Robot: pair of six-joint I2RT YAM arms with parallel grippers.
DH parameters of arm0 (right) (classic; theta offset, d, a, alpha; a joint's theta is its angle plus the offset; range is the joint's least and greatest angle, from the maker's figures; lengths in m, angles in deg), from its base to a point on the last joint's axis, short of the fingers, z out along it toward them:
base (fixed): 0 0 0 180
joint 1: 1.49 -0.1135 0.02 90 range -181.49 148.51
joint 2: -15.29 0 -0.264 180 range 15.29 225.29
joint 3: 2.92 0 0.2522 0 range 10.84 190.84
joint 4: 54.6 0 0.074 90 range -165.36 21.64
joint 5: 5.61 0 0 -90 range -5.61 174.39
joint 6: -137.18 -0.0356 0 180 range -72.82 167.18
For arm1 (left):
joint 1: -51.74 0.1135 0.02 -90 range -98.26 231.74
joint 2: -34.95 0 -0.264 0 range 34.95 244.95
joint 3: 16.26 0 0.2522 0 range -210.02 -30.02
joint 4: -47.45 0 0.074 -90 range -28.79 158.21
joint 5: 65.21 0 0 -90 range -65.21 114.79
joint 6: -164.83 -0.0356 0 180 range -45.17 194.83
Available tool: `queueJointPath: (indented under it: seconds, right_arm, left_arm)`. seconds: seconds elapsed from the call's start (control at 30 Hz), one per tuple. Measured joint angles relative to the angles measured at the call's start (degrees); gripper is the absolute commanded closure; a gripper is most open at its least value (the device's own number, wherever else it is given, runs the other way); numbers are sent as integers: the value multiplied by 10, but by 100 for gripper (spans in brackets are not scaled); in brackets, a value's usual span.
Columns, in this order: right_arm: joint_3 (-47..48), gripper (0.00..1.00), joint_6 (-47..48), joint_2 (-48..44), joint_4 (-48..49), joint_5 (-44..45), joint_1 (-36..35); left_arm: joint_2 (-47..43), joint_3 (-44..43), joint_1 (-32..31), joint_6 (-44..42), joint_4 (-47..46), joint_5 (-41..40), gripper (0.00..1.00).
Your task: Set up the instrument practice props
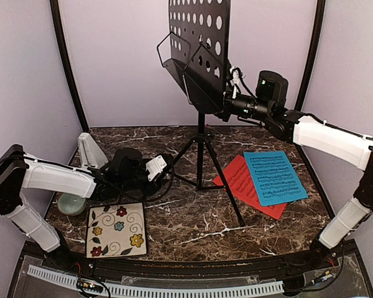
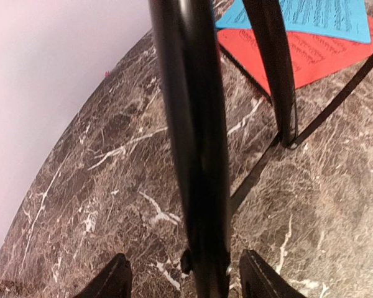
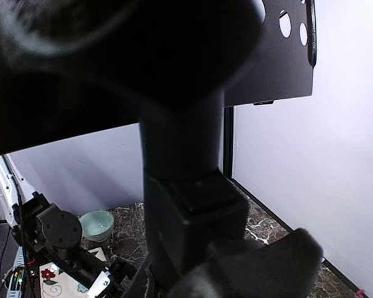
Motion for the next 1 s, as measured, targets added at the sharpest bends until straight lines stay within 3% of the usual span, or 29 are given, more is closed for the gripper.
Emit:
queueJointPath:
  seconds: [0.17, 0.3, 0.6, 0.83, 1.0]
  right_arm:
    - [0, 100, -4, 1, 5, -5, -1]
    - [0, 100, -5, 1, 5, -5, -1]
    - [0, 100, -5, 2, 9, -5, -1]
    - [12, 100, 0, 8, -2, -7, -1]
    - [48, 100, 6, 26, -19, -8, 1]
  left_arm:
    - [-28, -17, 0, 6, -2, 40, 34]
    - [-28, -56, -1, 7, 0, 67, 39]
    - [1, -114, -12, -19, -1, 74, 74]
    - [20, -114, -15, -21, 5, 54, 92]
    - [22, -113, -11, -23, 9, 27, 99]
